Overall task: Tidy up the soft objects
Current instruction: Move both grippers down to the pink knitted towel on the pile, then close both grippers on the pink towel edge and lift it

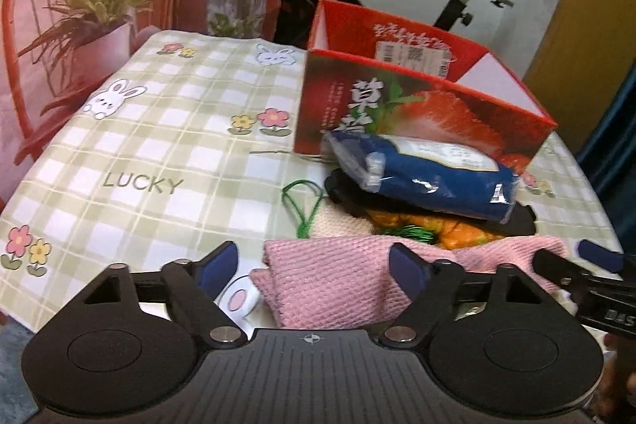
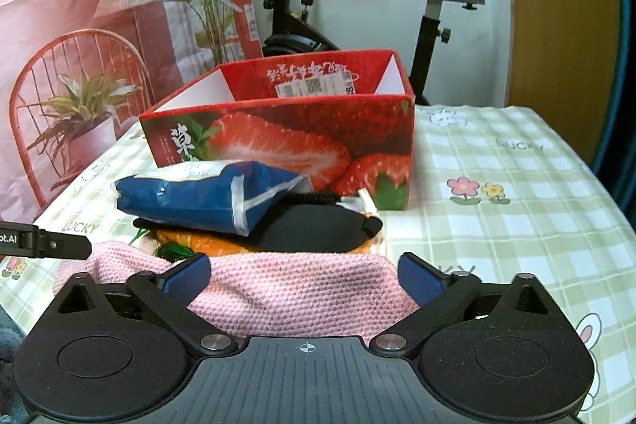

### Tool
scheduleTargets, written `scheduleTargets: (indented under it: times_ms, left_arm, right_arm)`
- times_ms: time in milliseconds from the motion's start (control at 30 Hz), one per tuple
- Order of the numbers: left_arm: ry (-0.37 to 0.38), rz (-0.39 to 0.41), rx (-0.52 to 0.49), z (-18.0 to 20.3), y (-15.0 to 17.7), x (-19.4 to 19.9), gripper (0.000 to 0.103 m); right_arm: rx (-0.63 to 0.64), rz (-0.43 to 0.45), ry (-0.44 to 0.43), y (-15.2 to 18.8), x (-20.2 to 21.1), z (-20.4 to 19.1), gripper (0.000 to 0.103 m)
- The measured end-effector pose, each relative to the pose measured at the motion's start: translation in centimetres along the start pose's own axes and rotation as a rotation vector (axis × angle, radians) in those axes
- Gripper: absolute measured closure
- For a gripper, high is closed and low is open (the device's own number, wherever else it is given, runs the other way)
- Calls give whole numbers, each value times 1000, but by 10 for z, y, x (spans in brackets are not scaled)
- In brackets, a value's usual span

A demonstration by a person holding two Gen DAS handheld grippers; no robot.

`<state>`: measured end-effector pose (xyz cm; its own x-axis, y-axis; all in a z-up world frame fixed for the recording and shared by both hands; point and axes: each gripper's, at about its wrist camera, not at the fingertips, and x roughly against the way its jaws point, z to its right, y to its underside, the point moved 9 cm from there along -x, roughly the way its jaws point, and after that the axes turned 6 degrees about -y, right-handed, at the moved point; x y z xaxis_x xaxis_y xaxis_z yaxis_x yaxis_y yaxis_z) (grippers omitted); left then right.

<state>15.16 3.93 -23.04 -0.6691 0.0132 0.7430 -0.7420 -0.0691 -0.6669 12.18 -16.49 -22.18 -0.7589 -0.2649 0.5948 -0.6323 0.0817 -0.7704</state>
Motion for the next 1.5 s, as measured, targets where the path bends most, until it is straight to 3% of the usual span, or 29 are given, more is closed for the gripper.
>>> scheduleTargets:
  times_ms: [233,433,733,933,1167,1333,1500]
  left_arm:
    - [74,-22,-37,23,5,-5,32]
    - [111,-76,21,20,13,-23,33]
    - [110,-63,13,24,15,-30,32]
    - [124,-55,-2,24,14,-28,32]
    - [116,-43,-51,30,14,-26,34]
    - [138,-14,-50,29,9,-17,72]
    - [185,54,-38,28,1,1,78]
  right_arm:
    - [-19,-24,-23,4,-6,2,14]
    - [-35,-54,-26,11,-19,6,16]
    - [-46,-88,-19,19,-38,9,17]
    - [9,-81,-43,18,-34,-4,28]
    - [55,-92,-108,18,-29,-18,57]
    - [84,-61,-156,10,-15,-28,74]
    - [65,-13,-210,-4,3,-30,81]
